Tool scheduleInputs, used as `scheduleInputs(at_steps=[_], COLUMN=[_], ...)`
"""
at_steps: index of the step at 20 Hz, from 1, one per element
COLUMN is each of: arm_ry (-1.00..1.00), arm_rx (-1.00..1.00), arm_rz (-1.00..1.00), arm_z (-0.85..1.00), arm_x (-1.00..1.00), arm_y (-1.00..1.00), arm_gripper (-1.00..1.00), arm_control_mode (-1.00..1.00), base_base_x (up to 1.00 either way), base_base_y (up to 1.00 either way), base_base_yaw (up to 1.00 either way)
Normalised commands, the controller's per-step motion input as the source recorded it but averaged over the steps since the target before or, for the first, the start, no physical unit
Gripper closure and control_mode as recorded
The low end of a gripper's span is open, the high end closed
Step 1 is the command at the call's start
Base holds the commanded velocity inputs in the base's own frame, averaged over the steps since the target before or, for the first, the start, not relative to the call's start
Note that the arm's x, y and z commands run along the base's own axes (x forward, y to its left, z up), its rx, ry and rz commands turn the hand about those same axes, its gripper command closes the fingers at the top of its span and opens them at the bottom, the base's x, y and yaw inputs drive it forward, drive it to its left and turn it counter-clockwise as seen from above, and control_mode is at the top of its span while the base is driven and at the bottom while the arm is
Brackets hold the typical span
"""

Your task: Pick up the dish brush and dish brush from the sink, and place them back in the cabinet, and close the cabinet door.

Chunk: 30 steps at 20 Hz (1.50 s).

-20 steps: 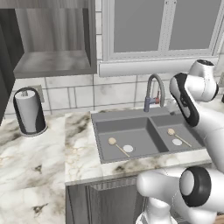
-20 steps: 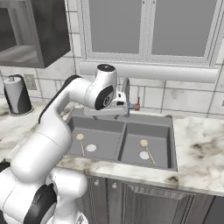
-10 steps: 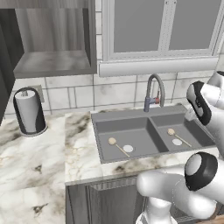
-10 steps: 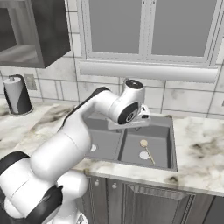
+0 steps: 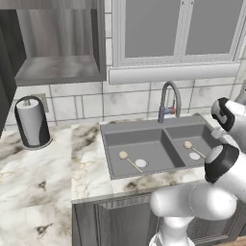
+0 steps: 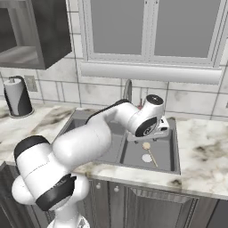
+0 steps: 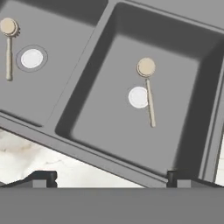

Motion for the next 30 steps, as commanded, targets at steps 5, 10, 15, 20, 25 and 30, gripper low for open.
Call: scheduleInputs(at_steps=[5,10,15,20,25,30], arm_ry=[0.0,0.0,0.0,0.0,0.0,0.0], arm_rx=[0.0,0.0,0.0,0.0,0.0,0.0], arm_rz=[-0.01,-0.02,-0.01,-0.02,-0.02,-0.01], arm_z=[-0.27,-0.2,-0.26,-0.25,-0.31,-0.33], arm_x=[0.53,0.5,0.43,0.38,0.38,0.3], arm_y=[-0.29,-0.17,-0.18,-0.08,-0.08,-0.08], arm_gripper=[-1.0,-1.0,-1.0,-1.0,-1.0,-1.0], arm_control_mode=[-1.0,-1.0,-1.0,-1.0,-1.0,-1.0], base_base_x=[0.0,0.0,0.0,0.0,0.0,0.0], base_base_y=[0.0,0.0,0.0,0.0,0.0,0.0], base_base_yaw=[0.0,0.0,0.0,0.0,0.0,0.0])
